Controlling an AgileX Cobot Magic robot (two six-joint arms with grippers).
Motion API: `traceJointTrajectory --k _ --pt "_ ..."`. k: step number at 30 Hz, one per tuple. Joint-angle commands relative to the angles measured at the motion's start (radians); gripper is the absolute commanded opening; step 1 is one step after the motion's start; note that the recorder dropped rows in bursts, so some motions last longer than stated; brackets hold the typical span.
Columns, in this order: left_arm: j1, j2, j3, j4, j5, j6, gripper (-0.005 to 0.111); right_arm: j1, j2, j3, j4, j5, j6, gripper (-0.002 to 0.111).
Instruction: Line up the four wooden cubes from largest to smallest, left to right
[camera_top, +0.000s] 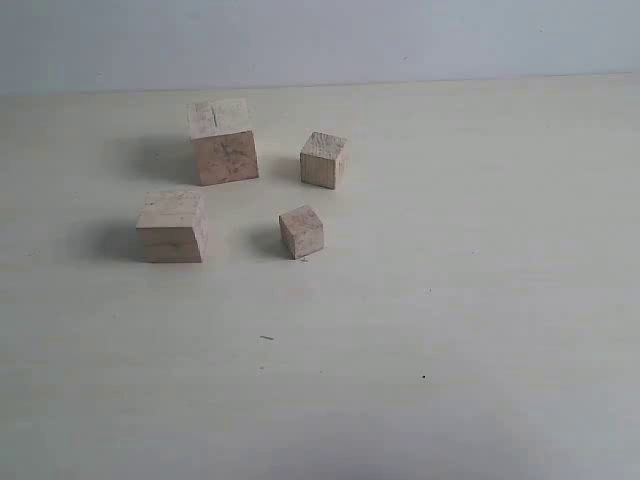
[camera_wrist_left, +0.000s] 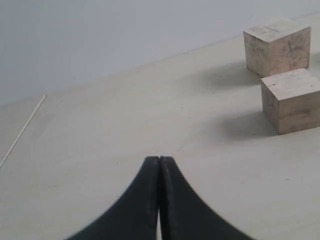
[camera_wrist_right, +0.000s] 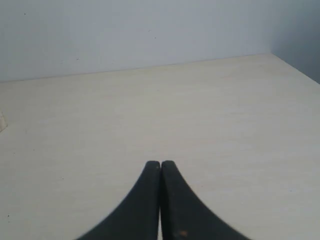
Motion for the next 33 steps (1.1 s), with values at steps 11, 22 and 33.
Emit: traceJointTrajectory --k 11,22,33 --pt "-0.007 -0.005 0.003 0.001 -0.013 -0.003 0.0 -0.005 -0.007 0.004 -0.008 -0.01 -0.004 0.0" --pt "-0.007 -0.005 0.003 0.001 -0.013 -0.003 0.0 -0.005 -0.007 0.004 -0.008 -0.386 -0.004 0.0" --pt "-0.007 -0.005 0.003 0.001 -0.013 -0.003 0.0 -0.005 -0.007 0.004 -0.008 -0.616 -0.004 0.0"
